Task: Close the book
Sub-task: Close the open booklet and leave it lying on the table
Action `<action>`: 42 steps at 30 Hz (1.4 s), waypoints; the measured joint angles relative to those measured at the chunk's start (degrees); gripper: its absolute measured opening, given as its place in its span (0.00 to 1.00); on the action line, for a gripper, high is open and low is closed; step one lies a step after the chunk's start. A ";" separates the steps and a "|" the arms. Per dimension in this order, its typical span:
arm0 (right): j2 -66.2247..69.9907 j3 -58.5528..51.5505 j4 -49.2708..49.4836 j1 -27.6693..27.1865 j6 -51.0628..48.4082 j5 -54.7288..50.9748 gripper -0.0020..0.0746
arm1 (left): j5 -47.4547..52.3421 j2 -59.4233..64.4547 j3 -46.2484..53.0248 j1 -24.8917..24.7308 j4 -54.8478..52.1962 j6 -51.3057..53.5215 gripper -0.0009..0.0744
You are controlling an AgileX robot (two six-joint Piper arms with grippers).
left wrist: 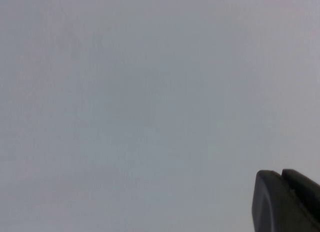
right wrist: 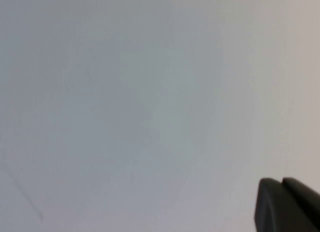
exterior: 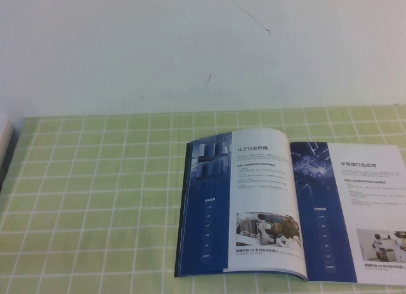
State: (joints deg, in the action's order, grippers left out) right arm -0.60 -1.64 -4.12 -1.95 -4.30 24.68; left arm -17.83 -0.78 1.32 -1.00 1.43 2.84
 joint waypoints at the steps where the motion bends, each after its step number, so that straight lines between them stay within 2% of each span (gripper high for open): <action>1: 0.00 0.00 0.00 0.00 0.00 3.25 0.02 | -0.87 0.00 0.00 0.00 0.00 0.00 0.01; 7: -0.11 0.00 0.55 0.00 0.00 17.46 0.02 | -5.96 0.00 0.00 0.00 0.00 0.00 0.01; 12: -0.11 0.00 3.09 0.00 0.00 18.69 0.02 | -6.52 0.00 0.00 0.00 0.00 0.00 0.01; 15: -0.11 2.37 2.60 0.00 0.00 9.73 0.02 | -3.81 0.00 -0.44 0.00 0.00 0.00 0.01; 22: 0.14 17.04 -0.41 0.00 0.00 -20.40 0.02 | 18.73 1.14 -11.67 0.00 0.00 -0.35 0.01; 28: 7.06 24.60 -0.55 0.00 0.00 -40.82 0.02 | 37.26 12.66 -21.12 0.00 4.99 -0.64 0.01; 32: 15.38 26.11 0.72 0.00 -0.81 -51.74 0.02 | 41.26 21.42 -22.70 0.00 10.50 -0.42 0.01; 36: 24.08 26.37 8.18 0.00 -10.18 -57.51 0.02 | 39.16 30.94 -22.70 0.00 17.57 -0.20 0.01; 38: 28.16 26.37 13.52 0.00 -18.00 -58.11 0.02 | 39.17 35.92 -22.96 0.00 20.81 1.16 0.01; 42: 35.25 26.37 21.77 0.00 -31.49 -58.11 0.02 | 40.33 46.16 -25.70 0.00 29.15 8.34 0.01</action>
State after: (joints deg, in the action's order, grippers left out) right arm 34.64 24.73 17.65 -1.95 -35.80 -33.43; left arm 22.50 45.38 -24.38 -1.00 30.58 11.18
